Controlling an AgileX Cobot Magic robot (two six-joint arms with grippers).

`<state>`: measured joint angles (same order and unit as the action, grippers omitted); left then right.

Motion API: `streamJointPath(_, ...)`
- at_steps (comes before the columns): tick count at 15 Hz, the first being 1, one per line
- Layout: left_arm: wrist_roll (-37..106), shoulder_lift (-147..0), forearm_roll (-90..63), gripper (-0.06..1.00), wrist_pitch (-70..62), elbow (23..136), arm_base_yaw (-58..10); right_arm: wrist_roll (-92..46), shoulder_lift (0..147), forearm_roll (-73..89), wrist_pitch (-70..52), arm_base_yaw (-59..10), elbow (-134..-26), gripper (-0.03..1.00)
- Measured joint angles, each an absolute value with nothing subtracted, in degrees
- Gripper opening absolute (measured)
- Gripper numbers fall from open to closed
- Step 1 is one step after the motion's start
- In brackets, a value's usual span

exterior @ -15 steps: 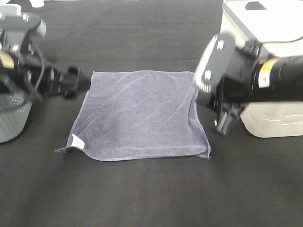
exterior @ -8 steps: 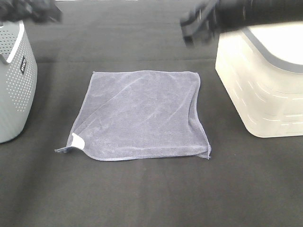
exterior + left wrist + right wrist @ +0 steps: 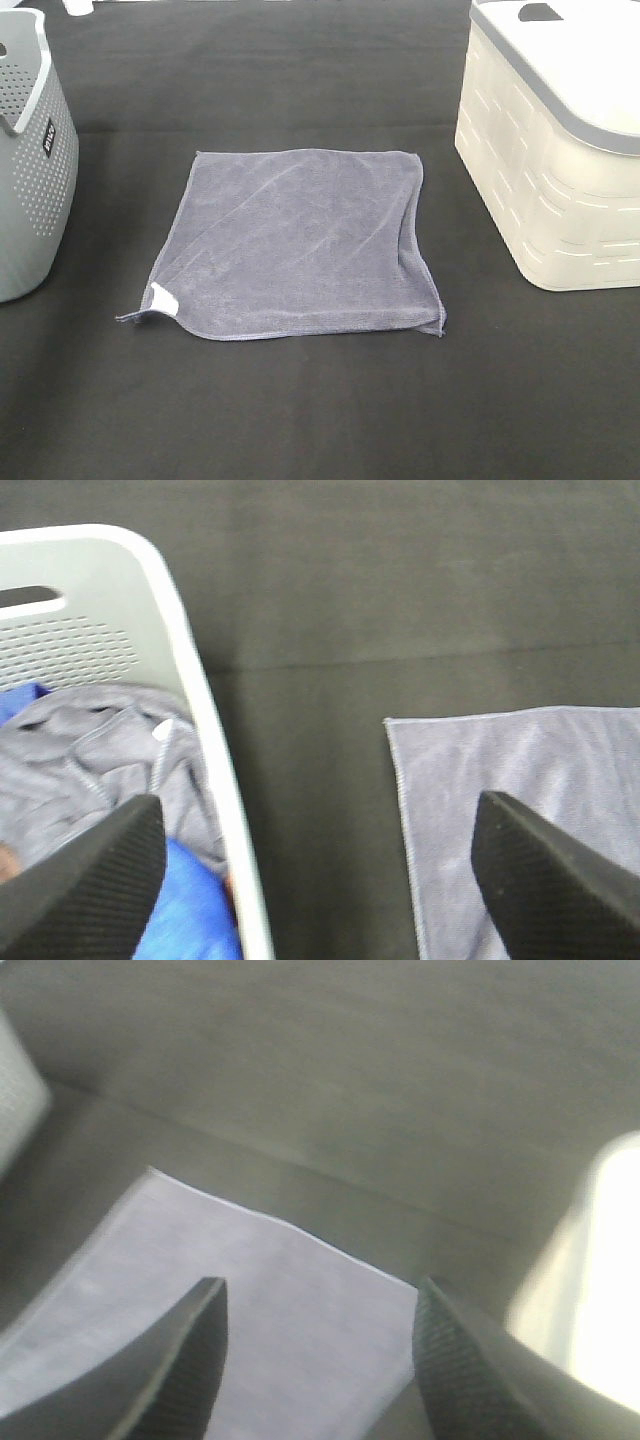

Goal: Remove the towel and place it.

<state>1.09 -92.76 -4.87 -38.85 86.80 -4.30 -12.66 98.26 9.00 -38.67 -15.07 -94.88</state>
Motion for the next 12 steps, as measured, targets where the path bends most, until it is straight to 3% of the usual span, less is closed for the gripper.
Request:
streamJointPath(6, 1.95, -93.79, -4.01, 0.78, -52.54, 98.66, -2.41, -5.44, 106.0, -6.82, -63.25, -15.07, -115.68, 0.56)
streamJointPath(12, 1.32, -93.74, -2.18, 0.77, -67.04, 103.59, -2.41, -5.44, 105.77, -7.68, -69.5, -15.07, -117.63, 0.58)
